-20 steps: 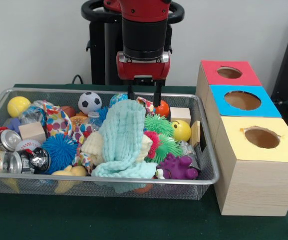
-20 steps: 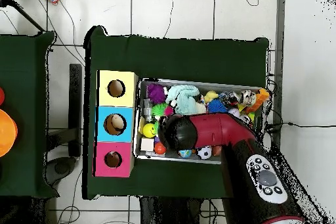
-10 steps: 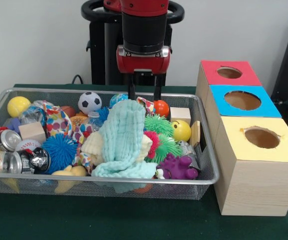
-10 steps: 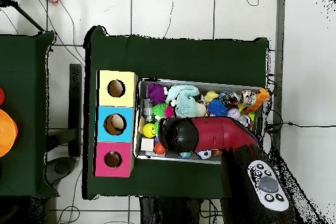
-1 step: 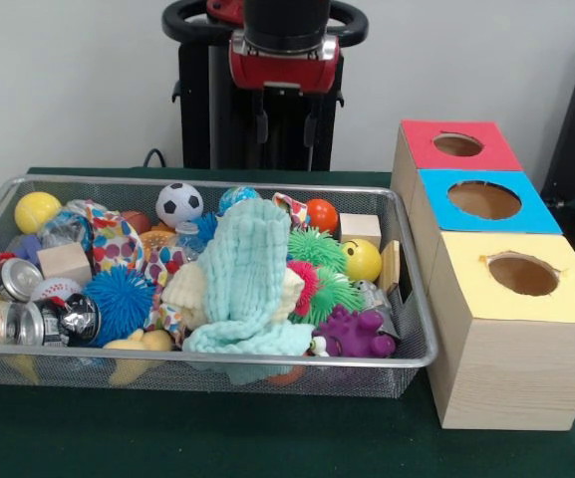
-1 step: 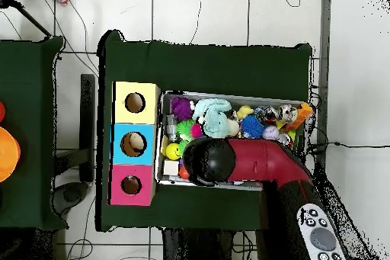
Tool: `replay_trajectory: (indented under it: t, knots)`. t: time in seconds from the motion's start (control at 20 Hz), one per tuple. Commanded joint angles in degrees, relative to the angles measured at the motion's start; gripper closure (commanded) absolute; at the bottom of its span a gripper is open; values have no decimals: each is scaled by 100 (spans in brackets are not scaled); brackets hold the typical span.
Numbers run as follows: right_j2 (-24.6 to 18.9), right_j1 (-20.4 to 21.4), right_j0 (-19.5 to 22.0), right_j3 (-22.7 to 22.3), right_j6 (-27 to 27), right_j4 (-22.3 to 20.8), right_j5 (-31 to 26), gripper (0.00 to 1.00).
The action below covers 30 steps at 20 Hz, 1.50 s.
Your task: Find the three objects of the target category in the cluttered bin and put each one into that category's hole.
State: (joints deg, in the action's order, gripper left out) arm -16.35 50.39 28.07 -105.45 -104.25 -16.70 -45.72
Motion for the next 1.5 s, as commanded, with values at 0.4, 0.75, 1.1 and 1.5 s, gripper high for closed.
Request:
replay_trajectory:
  t: [0.4,0.75,1.1,1.5]
  knots:
    - [-276,-683,187,1055,178,73,-518,0]
    - [-256,-1004,118,1634,143,-24,-348,0]
    - [-244,-1372,60,2226,171,-78,-386,0]
    - [-170,-1403,49,2389,14,-40,-242,0]
